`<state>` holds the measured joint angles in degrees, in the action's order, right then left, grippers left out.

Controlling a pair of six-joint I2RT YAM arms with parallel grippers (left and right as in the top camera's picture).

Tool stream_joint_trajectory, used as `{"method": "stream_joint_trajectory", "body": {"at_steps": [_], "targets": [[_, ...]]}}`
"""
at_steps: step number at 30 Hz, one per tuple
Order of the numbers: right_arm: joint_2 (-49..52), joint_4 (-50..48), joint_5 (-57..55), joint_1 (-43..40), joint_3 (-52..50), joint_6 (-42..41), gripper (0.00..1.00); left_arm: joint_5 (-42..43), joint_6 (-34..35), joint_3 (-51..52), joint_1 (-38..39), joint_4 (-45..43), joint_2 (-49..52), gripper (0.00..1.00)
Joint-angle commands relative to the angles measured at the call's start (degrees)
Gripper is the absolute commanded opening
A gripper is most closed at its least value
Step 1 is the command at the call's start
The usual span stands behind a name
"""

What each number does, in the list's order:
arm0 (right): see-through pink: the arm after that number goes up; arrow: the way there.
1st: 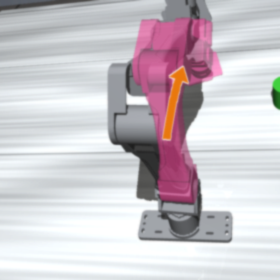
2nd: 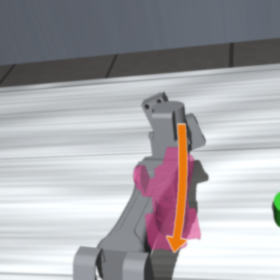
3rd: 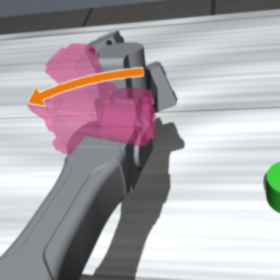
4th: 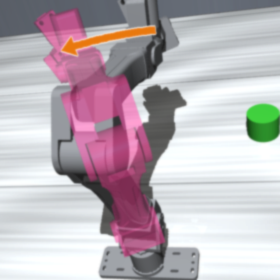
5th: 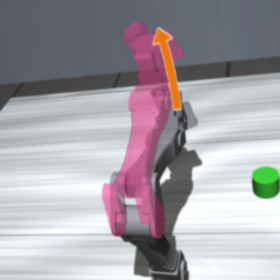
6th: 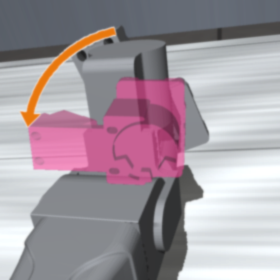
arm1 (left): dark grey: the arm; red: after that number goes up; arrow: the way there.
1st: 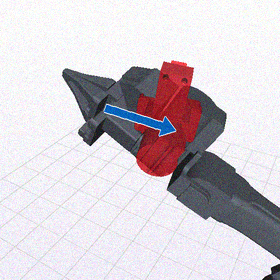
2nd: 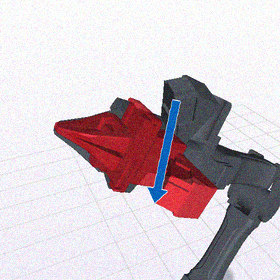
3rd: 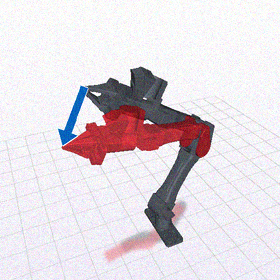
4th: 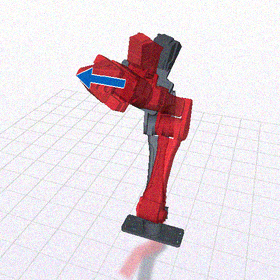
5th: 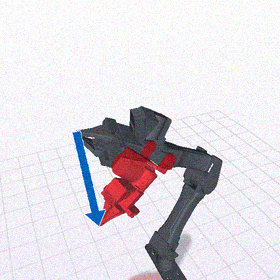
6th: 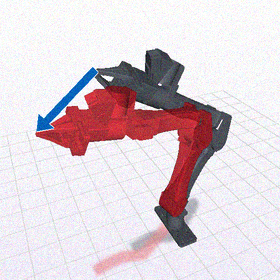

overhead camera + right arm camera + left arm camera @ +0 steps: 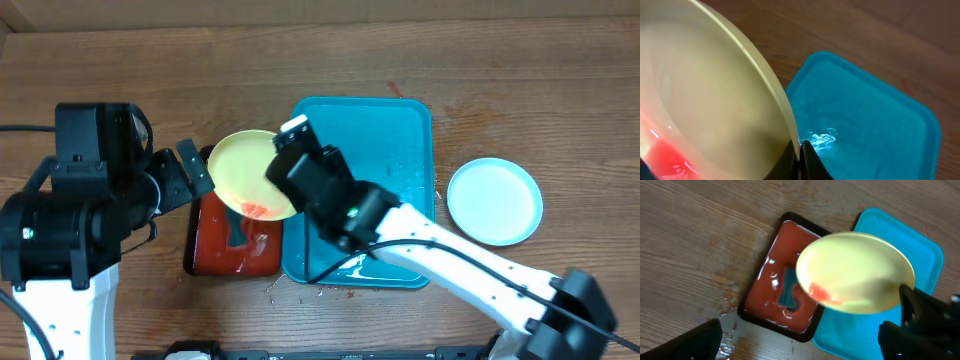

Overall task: Clean dirty plates on tray and stack at the side
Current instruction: 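Lift the yellow plate with the right gripper and tilt it over the red tray, then hold the yellow plate tilted over the red tray to drain it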

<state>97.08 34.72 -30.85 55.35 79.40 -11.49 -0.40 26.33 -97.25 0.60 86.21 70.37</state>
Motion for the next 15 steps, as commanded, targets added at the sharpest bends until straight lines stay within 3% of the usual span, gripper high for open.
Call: {"method": "stream_joint_trajectory", "body": {"at_steps": [1,9,15], "targets": [[0.68,-1.53,-13.31,2.54,1.20,-0.02,0.04,-1.68,-1.09,-1.16,-0.26,1.11,0.22,1.00],[0.66,-3.10,-33.48,11.26,1.20,0.00,0.04,-1.62,-1.07,-1.14,-0.22,1.81,1.90,1.00],[0.66,-3.10,-39.69,15.32,1.20,0.00,0.04,-1.60,-1.05,-1.14,-0.22,1.84,3.08,1.00]]}}
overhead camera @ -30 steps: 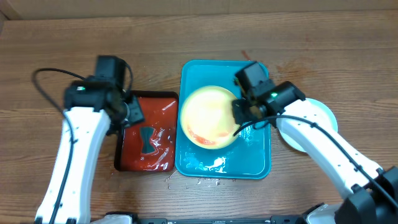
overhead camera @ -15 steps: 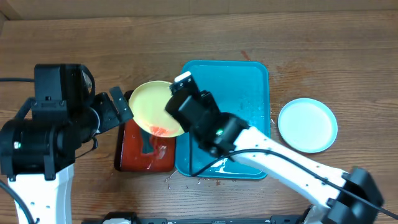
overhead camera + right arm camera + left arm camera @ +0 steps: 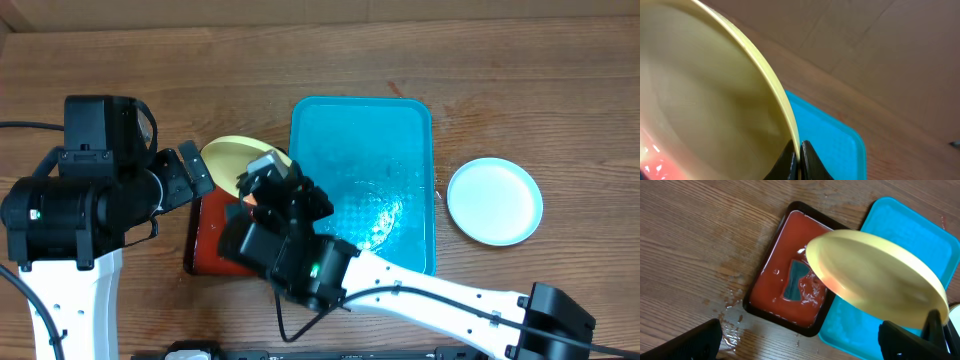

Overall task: Clean dirty plates on tray and stack at the side
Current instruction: 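Hold the yellow plate tilted over the red tray to drain it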

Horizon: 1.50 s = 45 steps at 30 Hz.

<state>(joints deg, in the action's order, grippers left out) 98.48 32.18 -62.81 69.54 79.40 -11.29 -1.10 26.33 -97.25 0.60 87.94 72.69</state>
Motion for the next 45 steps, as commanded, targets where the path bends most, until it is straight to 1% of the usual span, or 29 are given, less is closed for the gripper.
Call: {"method": "stream_joint_trajectory", "body": {"at_steps": [1,9,25,26,27,30,35,42,45], "targets": [[-0.74,-0.79,-7.89,1.33,1.20,-0.20,0.04,-0.87,-1.05,-1.14,-0.22,0.09,0.96,1.00],[-0.74,-1.07,-9.79,1.40,1.20,-0.17,0.04,-0.81,-1.07,-1.14,-0.22,0.09,2.86,1.00],[-0.74,-1.05,-9.75,1.40,1.20,-0.20,0.04,-0.28,-1.09,-1.14,-0.22,0.20,5.55,1.00],[-0.74,-1.07,-9.75,1.40,1.20,-0.20,0.04,-0.26,-1.09,-1.14,-0.22,0.85,5.57,1.00],[-0.74,-1.05,-9.77,1.40,1.20,-0.20,0.04,0.13,-1.20,-1.14,-0.22,4.09,5.55,1.00],[-0.74,-1.05,-9.75,1.40,1.20,-0.20,0.04,0.70,-1.51,-1.14,-0.22,5.68,5.18,1.00],[-0.74,-1.01,-9.75,1.40,1.20,-0.20,0.04,-1.07,-1.77,-1.14,0.20,7.87,0.24,1.00],[-0.74,-0.87,-9.55,1.40,1.20,-0.20,0.04,-6.97,-1.46,-1.14,0.17,5.79,-13.25,1.00],[-0.74,-0.87,-9.55,1.40,1.20,-0.20,0.04,-7.48,-1.49,-1.14,0.17,5.01,-16.09,1.00]]}}
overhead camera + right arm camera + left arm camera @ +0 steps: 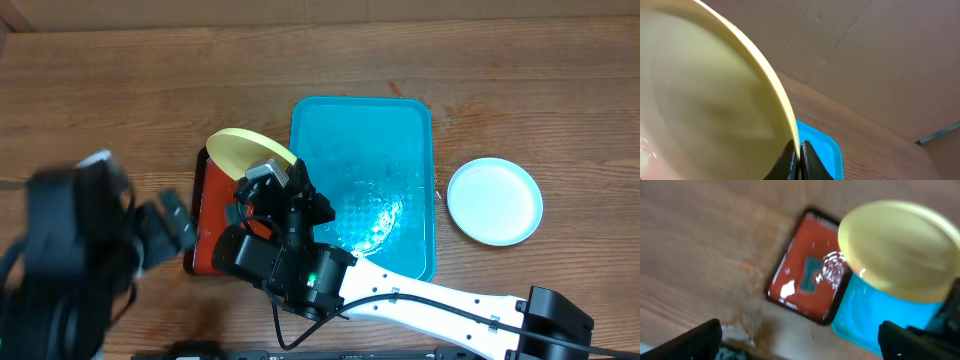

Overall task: Clean dirty plates on tray and stack at the side
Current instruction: 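Hold the yellow plate tilted over the red tray to drain it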

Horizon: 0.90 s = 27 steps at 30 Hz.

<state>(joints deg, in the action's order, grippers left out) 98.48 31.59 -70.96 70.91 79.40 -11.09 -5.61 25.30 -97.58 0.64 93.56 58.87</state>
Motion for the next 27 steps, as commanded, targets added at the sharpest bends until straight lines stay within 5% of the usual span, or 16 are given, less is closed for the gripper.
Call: {"method": "stream_joint_trajectory", "body": {"at_steps": [1,20,27], "targets": [[-0.74,-0.28,-1.40,0.02,1.20,-0.39,0.04,-2.97,-0.46,-0.81,0.13,-0.70,-2.91,1.00],[-0.74,-0.31,-1.55,0.02,1.20,-0.15,0.04,-3.58,-0.48,-0.76,0.13,-0.37,-2.62,1.00],[-0.74,-2.75,-8.94,3.04,1.20,8.35,0.04,-3.58,-0.48,-0.76,0.13,-0.39,-2.62,1.00]]}}
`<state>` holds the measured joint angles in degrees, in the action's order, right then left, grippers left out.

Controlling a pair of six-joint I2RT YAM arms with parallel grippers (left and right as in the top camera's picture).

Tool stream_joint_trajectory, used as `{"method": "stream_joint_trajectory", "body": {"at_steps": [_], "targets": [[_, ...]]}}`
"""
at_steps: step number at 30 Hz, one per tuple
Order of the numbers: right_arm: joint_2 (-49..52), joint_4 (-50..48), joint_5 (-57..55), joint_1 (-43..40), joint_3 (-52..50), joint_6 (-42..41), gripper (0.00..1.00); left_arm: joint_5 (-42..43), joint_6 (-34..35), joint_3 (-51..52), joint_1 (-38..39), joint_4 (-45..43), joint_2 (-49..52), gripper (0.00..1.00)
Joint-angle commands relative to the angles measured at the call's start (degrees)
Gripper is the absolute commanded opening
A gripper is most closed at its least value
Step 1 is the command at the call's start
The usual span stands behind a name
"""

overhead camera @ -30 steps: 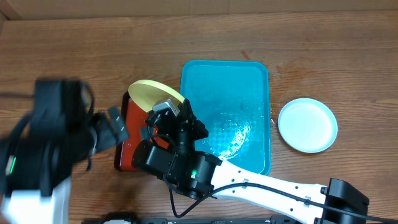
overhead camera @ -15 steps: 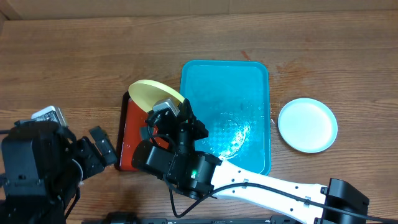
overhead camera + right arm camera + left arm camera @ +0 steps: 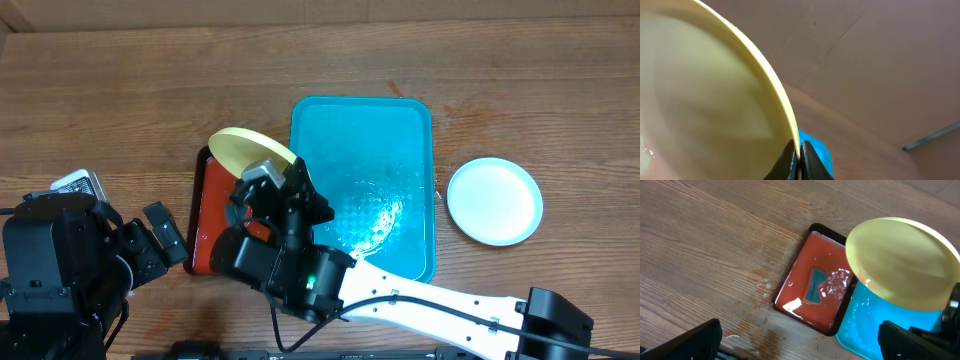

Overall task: Clean dirty plates on tray and stack at the side
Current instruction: 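Hold the yellow plate tilted over the red tray to drain it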

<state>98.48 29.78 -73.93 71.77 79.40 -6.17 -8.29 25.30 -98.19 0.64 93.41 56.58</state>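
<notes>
My right gripper [image 3: 799, 161] is shut on the rim of a pale yellow plate [image 3: 250, 150], holding it steeply tilted over a black dish of red liquid [image 3: 204, 215]. In the left wrist view the yellow plate's [image 3: 900, 262] face shows no red. A teal patch [image 3: 813, 286] shows in the middle of the black dish [image 3: 795, 292]. The wet blue tray [image 3: 365, 120] lies right of the dish. My left gripper [image 3: 800, 352] is open and holds nothing, low at the left, clear of the dish.
A clean white plate [image 3: 494, 201] lies on the wooden table right of the blue tray. Drops and a wet stain [image 3: 762, 282] mark the wood left of and in front of the dish. The right arm [image 3: 430, 295] crosses the front of the table.
My left arm has moved from the mid left to the lower left corner, farther from the dish. The yellow plate stays tilted over the dish in the right gripper.
First the right gripper held the yellow plate, with a red blob on it, between dish and blue tray. Then the plate was tilted over the dish with red at its low edge. Later the liquid was splashed, and now the plate's face looks free of red.
</notes>
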Motion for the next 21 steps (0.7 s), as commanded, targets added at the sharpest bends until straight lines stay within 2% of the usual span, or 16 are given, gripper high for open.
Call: {"method": "stream_joint_trajectory", "body": {"at_steps": [1,7,21], "targets": [[-0.74,-1.01,-7.21,3.02,1.20,3.80,0.04,-0.87,-0.48,-0.15,0.13,-0.24,-0.33,1.00],[-0.74,-1.11,-8.92,6.08,1.20,3.89,0.04,-0.90,-0.48,-0.15,0.13,-0.24,-0.33,1.00],[-0.74,-1.09,-8.74,6.05,1.20,3.89,0.04,-0.90,-0.48,-0.15,0.13,-0.24,-0.33,1.00]]}}
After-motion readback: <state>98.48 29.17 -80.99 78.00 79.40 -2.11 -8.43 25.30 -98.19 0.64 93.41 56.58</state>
